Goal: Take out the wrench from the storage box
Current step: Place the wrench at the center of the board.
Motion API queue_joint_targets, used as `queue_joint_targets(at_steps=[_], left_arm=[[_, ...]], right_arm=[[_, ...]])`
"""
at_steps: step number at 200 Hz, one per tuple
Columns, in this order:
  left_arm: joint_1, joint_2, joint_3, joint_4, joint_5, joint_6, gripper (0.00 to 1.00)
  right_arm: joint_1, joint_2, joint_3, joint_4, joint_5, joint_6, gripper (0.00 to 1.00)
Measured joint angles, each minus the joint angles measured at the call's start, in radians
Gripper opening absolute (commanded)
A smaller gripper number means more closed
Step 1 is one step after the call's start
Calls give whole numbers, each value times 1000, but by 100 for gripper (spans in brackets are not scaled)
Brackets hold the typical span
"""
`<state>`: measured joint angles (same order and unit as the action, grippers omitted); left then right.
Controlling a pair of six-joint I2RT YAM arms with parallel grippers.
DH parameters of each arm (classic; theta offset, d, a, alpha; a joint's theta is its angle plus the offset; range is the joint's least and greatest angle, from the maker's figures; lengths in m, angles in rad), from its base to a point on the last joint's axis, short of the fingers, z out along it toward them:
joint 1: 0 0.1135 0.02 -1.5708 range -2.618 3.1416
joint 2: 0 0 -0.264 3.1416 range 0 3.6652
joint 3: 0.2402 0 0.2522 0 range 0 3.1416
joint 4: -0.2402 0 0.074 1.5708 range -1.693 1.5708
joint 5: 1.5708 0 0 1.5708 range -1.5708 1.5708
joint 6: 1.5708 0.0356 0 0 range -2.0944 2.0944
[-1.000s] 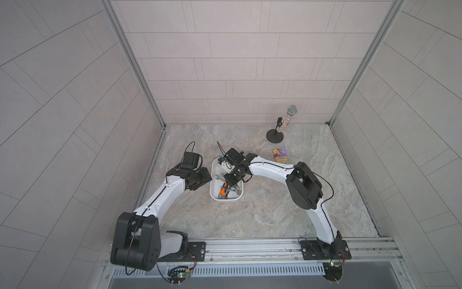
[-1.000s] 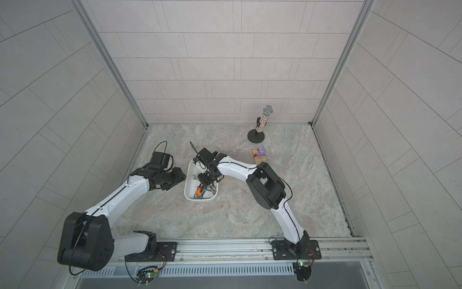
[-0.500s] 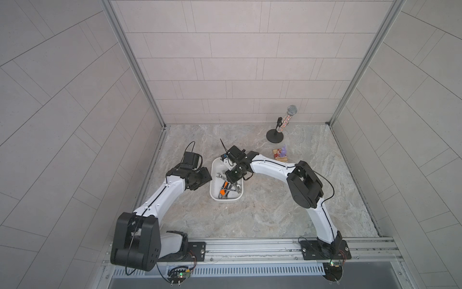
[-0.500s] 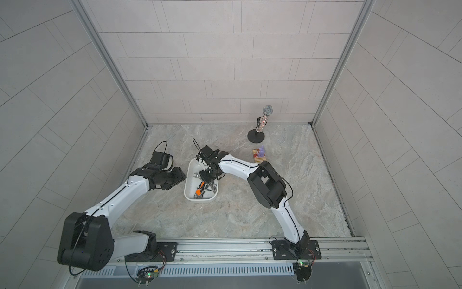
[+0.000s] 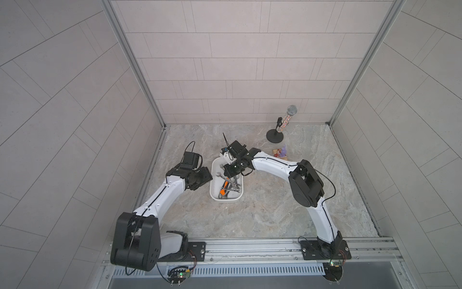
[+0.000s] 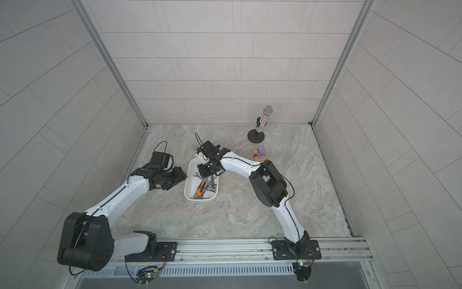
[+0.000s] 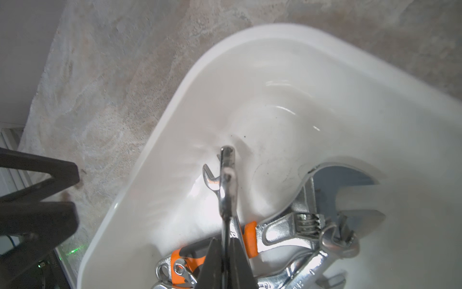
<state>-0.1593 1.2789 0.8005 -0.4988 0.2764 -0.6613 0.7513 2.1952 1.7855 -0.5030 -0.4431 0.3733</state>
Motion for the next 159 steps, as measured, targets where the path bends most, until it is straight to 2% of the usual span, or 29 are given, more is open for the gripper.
queue_joint_targets(at_steps=[21, 42, 70, 104, 135, 159], left_arm=[[-4, -1, 0, 0, -8, 8, 64], [-14, -14, 0, -4, -27, 16, 66], [-38, -42, 0, -10, -63, 27, 69], [-51, -41, 6, -13, -77, 33, 64], [-51, -31, 7, -6, -66, 24, 64], [-51, -29, 7, 4, -41, 14, 64]], right_arm=[[-10, -60, -43, 41, -12, 24, 0], [-26, -211, -166, 84, -16, 47, 0], [-55, -485, -394, 167, -1, 80, 0], [-71, -749, -714, 286, 32, 156, 0], [-69, -828, -996, 367, 59, 257, 0], [-70, -818, -1106, 394, 66, 327, 0]])
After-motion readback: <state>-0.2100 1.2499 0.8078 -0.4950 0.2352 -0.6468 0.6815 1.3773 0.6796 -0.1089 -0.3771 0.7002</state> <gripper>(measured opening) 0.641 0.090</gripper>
